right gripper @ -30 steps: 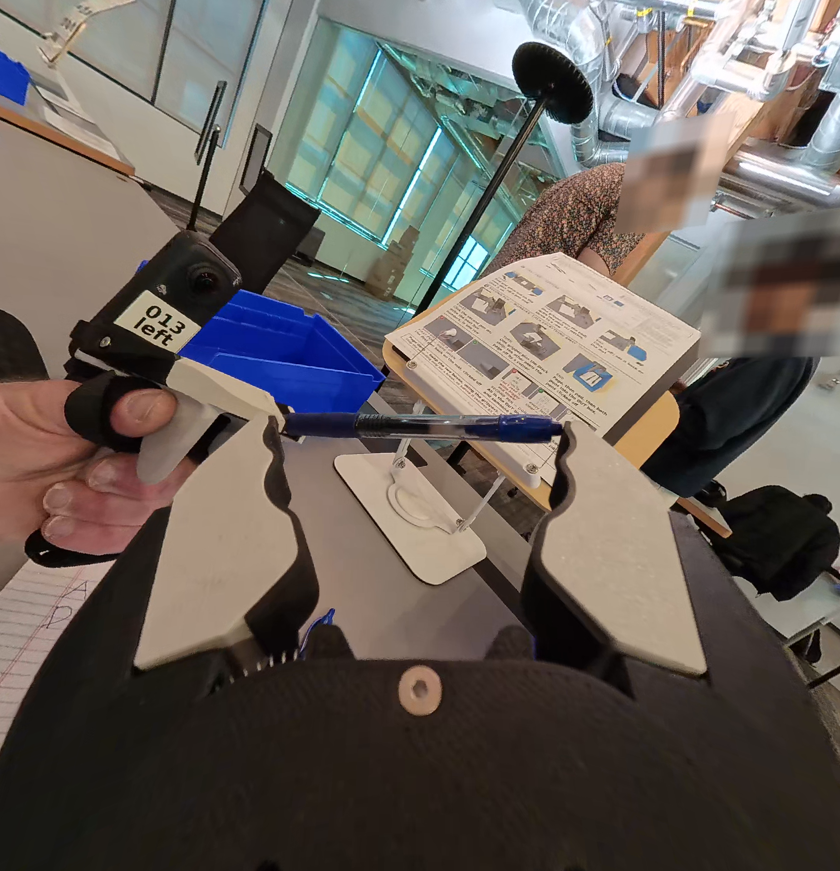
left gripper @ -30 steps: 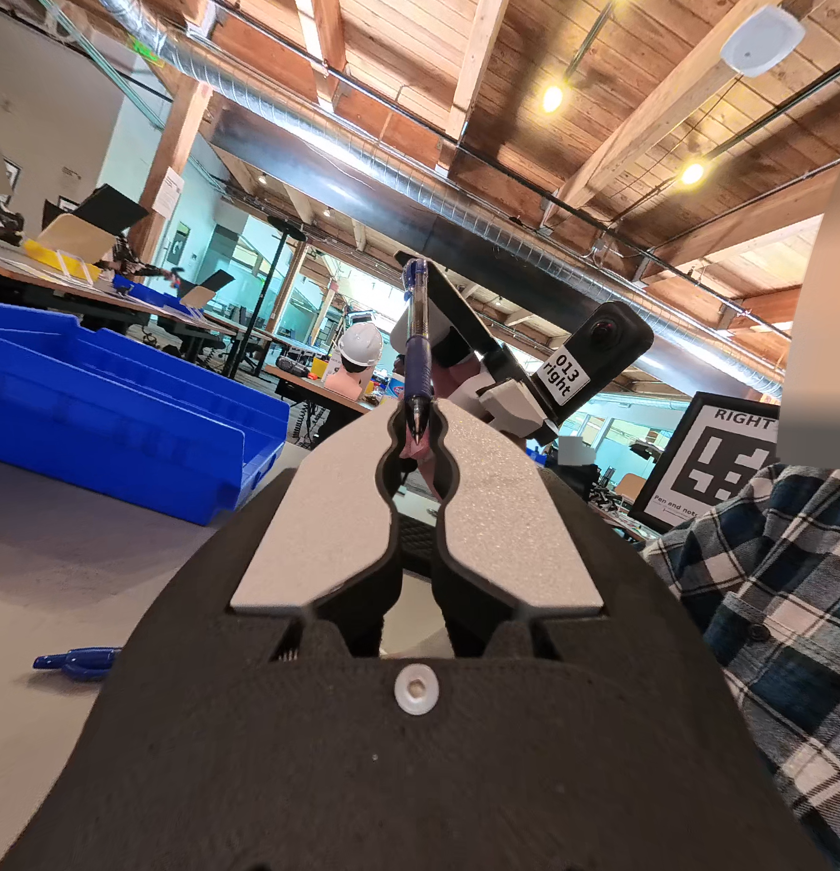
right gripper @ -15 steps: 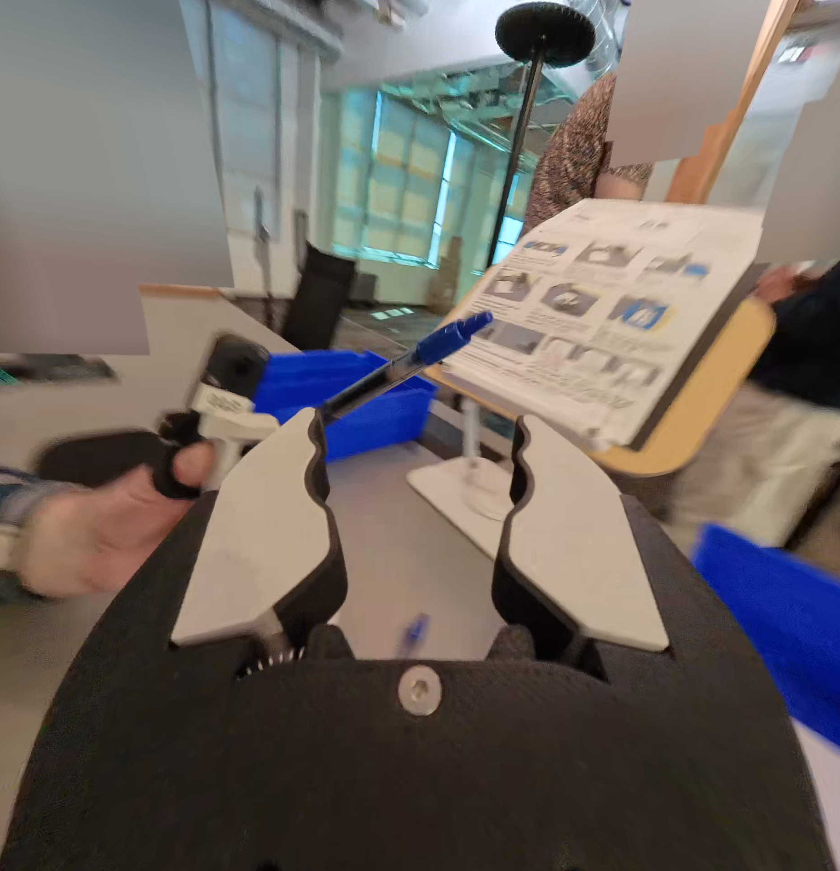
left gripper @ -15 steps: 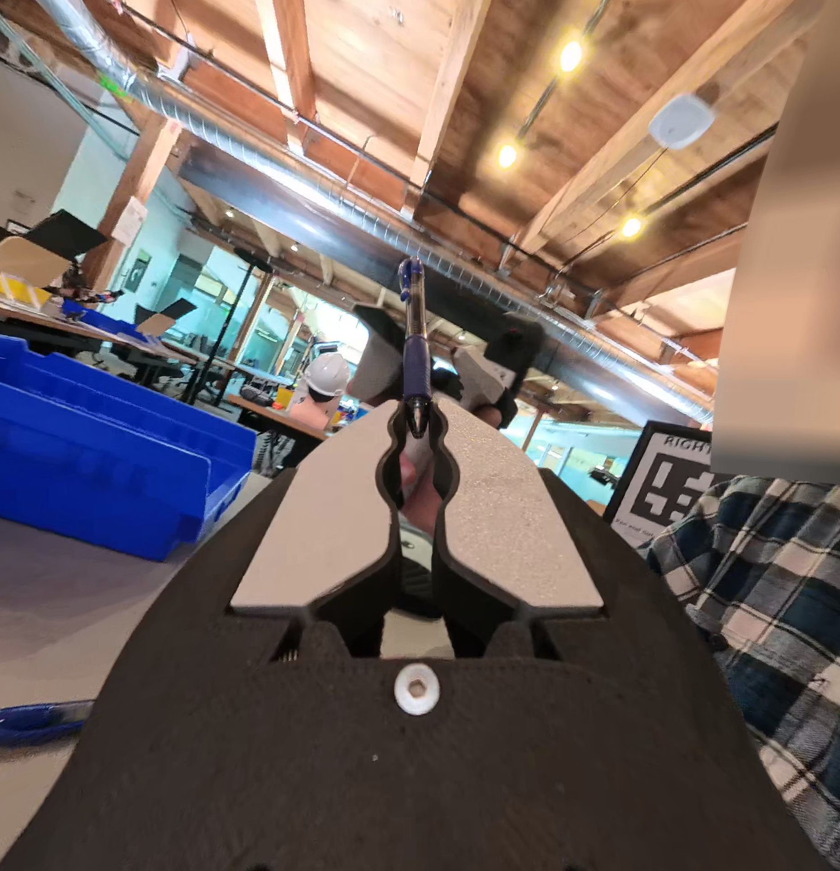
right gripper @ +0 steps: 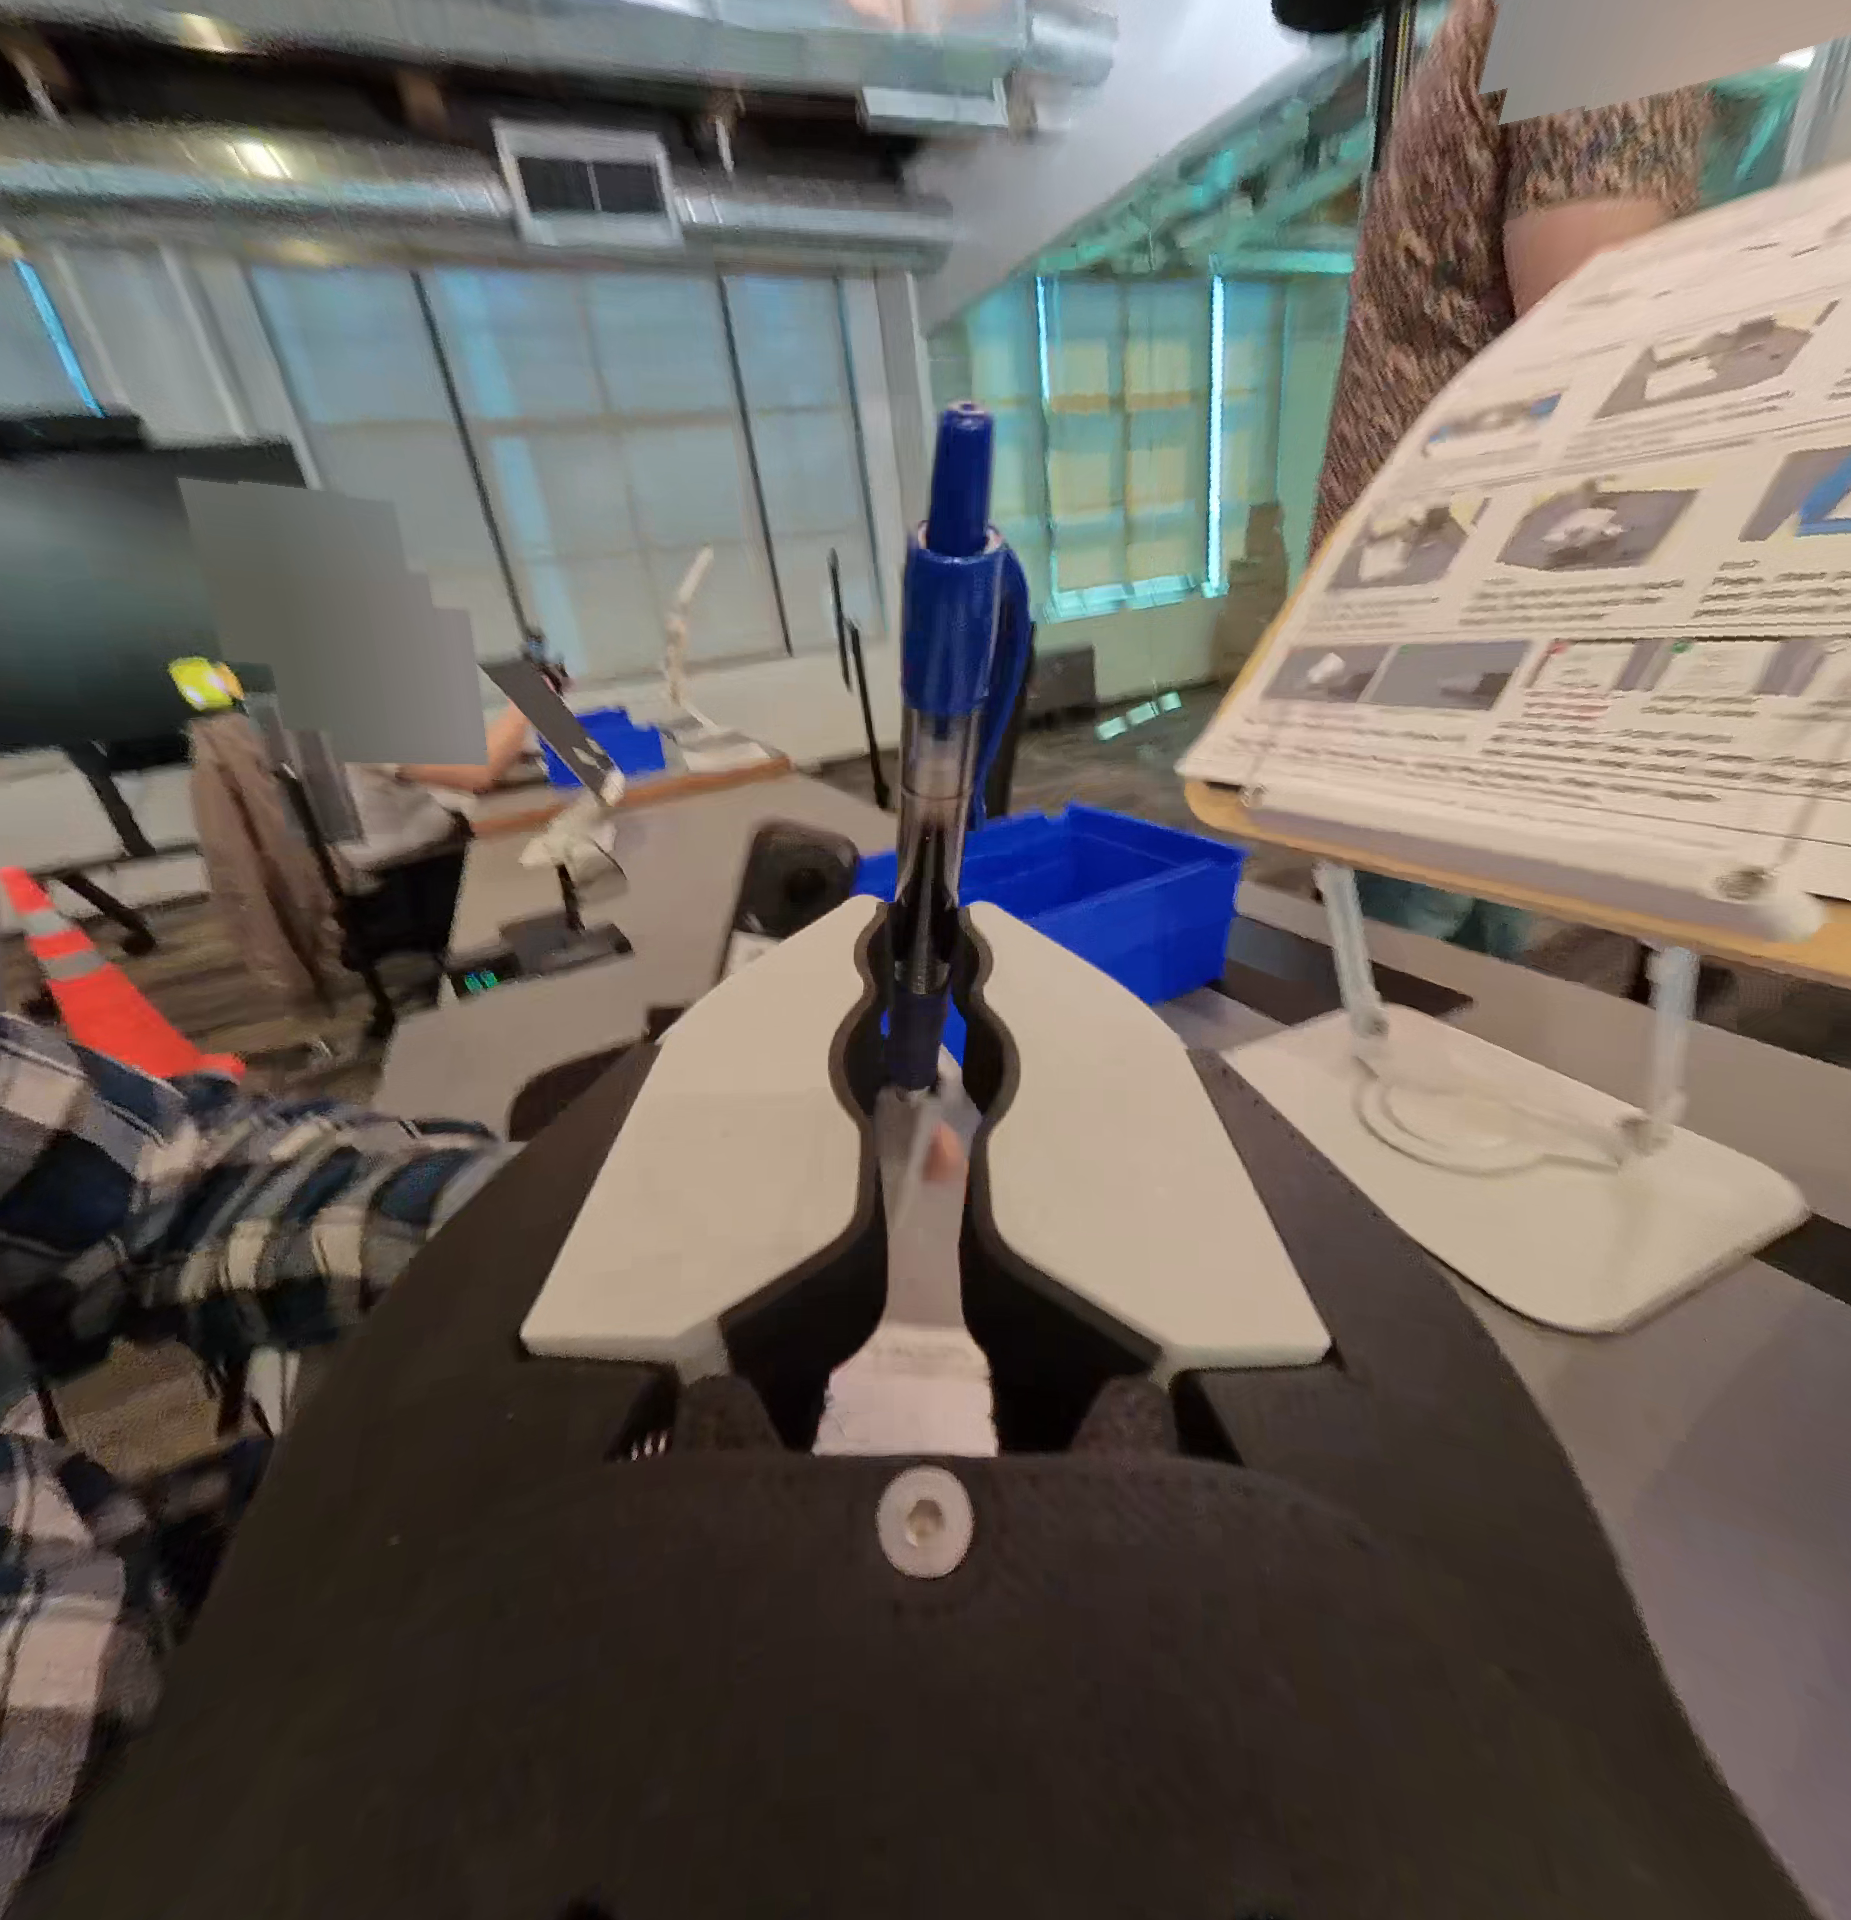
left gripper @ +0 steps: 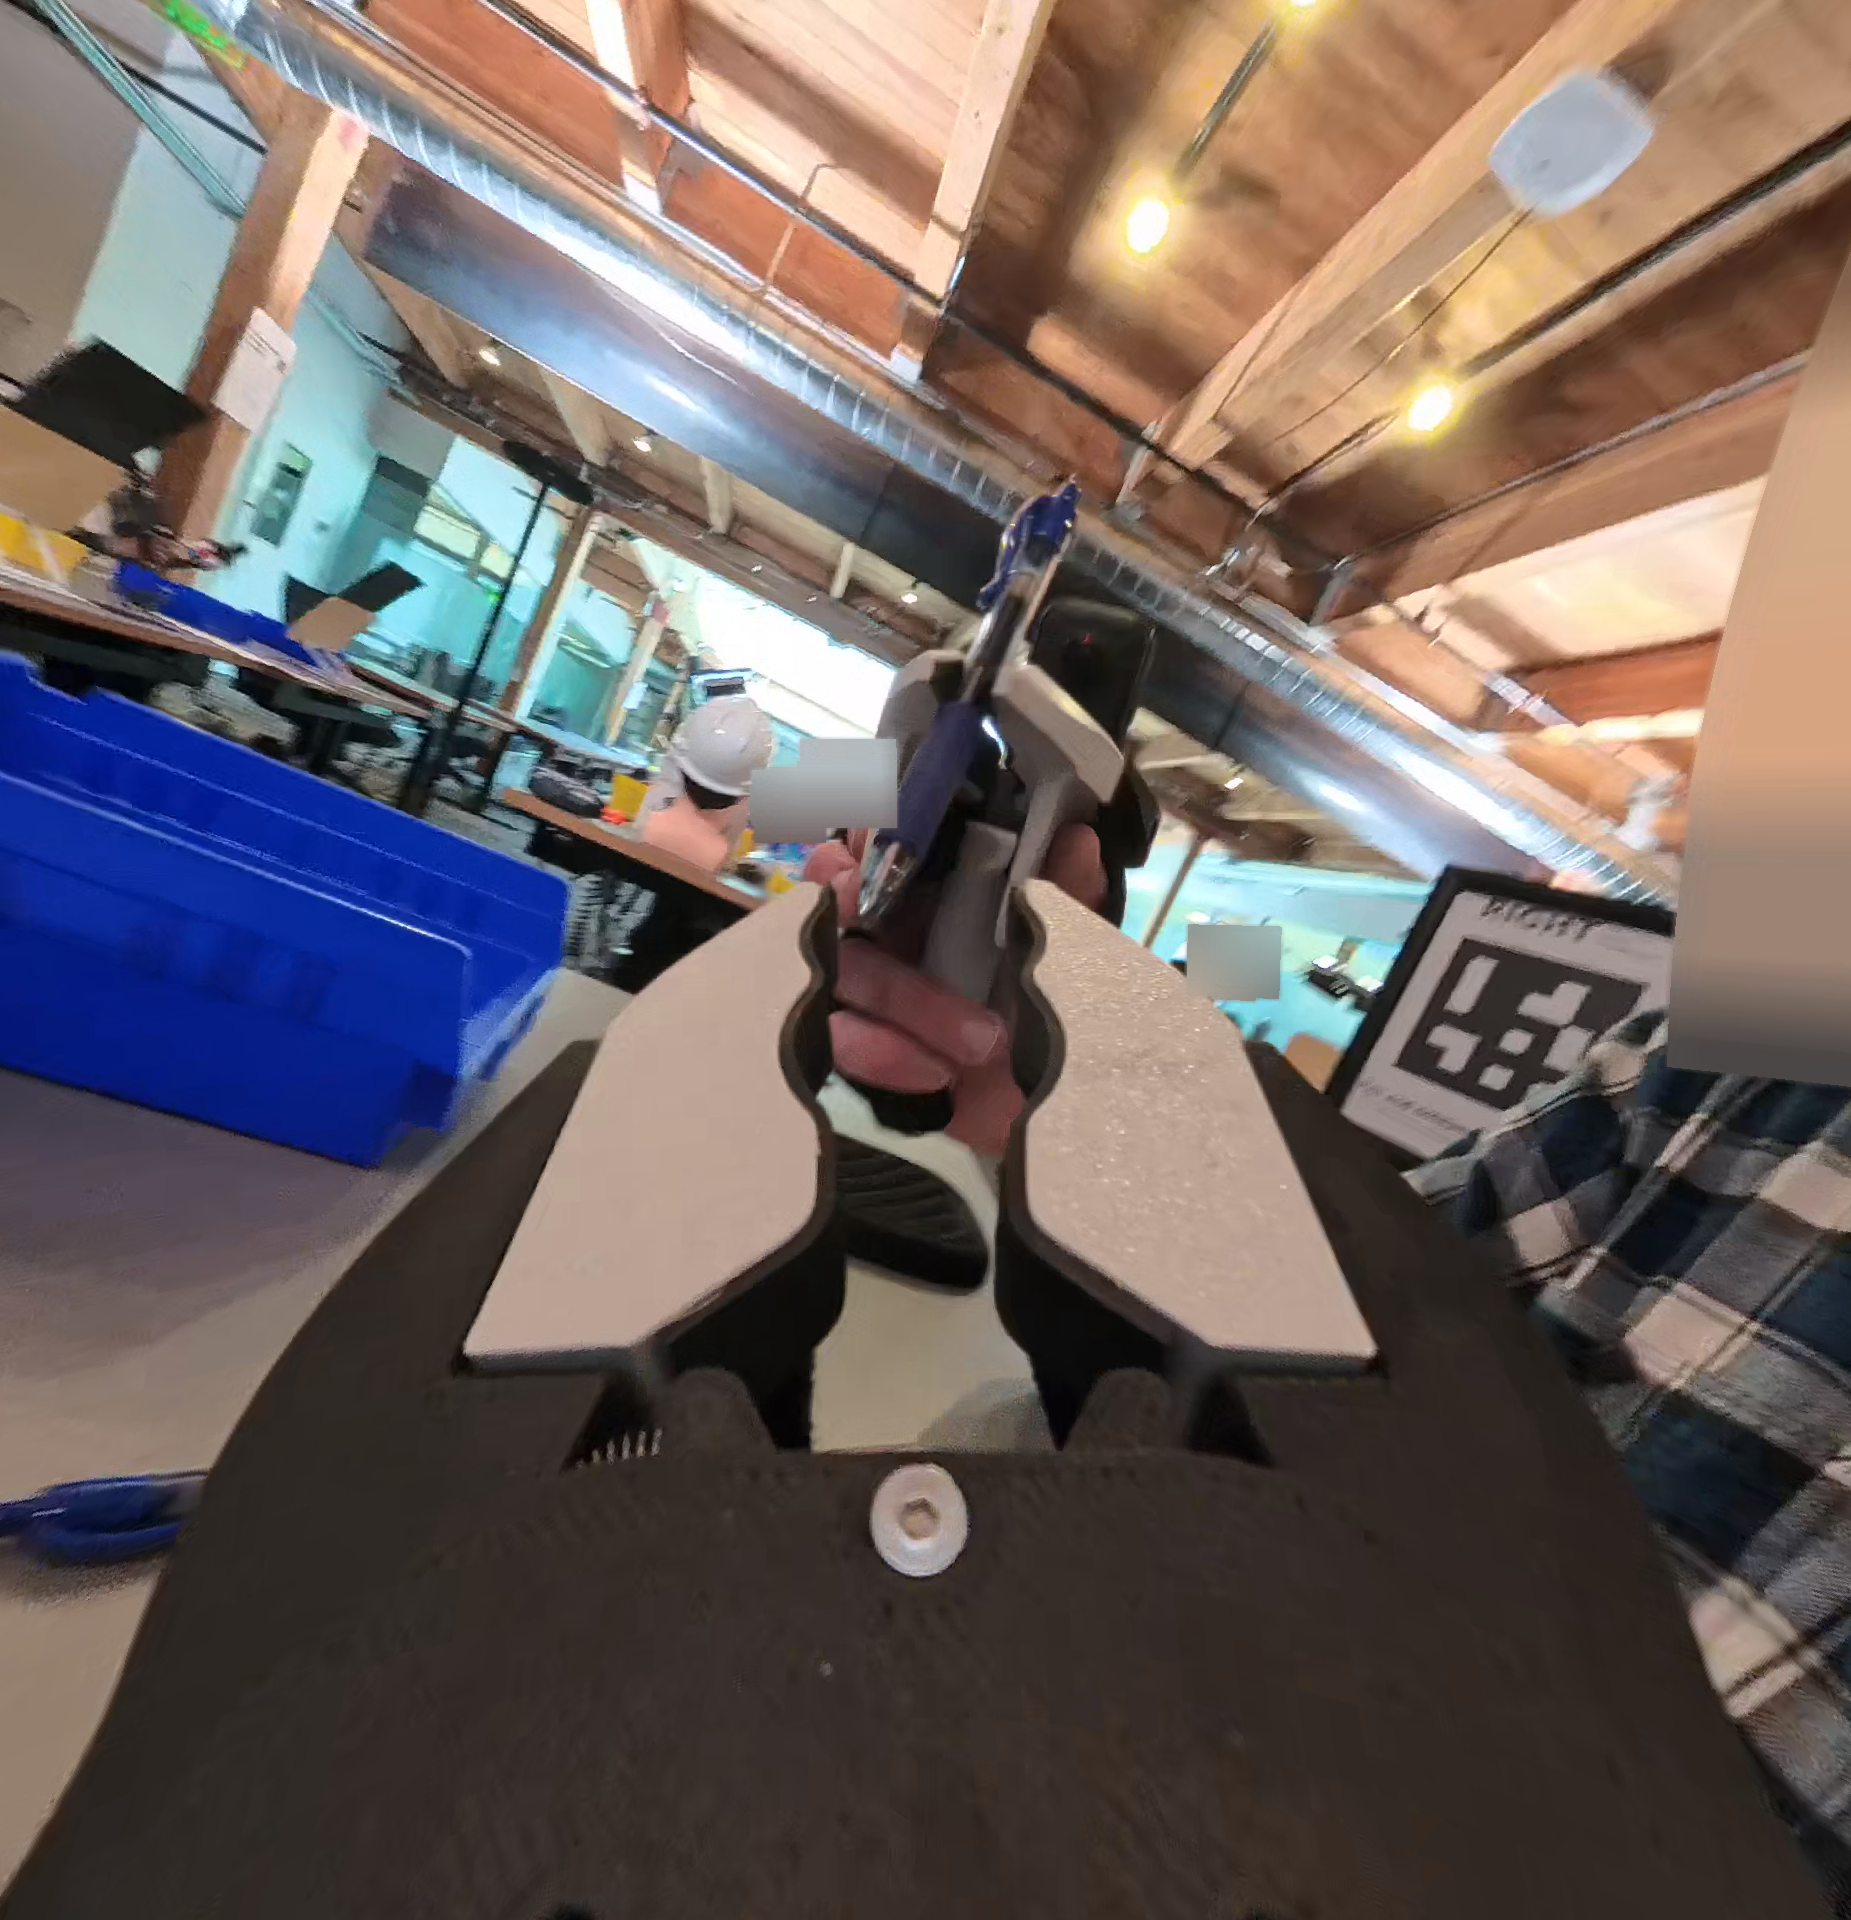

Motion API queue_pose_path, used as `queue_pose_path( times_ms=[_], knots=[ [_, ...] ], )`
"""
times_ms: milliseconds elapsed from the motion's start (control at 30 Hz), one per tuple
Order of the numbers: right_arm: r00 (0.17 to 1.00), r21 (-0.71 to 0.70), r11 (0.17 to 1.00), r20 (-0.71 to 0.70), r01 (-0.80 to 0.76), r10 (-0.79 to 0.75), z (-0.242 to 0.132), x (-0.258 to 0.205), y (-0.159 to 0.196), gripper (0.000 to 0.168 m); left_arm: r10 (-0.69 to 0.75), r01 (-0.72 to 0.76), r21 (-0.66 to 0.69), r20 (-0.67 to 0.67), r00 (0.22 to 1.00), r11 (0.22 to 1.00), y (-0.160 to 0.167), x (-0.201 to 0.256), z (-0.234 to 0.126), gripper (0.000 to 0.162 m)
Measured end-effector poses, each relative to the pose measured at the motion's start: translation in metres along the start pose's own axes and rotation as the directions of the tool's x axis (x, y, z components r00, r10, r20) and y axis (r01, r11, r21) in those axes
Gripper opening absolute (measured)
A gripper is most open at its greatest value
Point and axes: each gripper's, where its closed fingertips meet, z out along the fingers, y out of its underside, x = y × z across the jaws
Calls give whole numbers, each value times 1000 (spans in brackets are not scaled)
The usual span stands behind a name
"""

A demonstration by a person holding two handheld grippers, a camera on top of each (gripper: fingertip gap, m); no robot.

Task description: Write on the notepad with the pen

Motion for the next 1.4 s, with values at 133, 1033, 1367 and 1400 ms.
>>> queue_pose_path(
  times_ms=[133,1033,1367,1400],
  knots=[
    [994,-380,925,-101,6,-48,-21,32,26,10,262,-234,-230,98,960,945,-14,-1,-9,28],
    [915,-886,259,-402,-384,-19,-70,111,193,46,664,-369,-758,110,740,537,54,-67,-87,11],
    [965,-956,133,-264,-260,-5,-41,63,213,27,669,-355,-759,139,730,546,52,-72,-89,12],
    [965,-959,115,-263,-261,-8,-42,63,218,28,675,-355,-762,142,724,541,52,-73,-90,12]
  ],
)
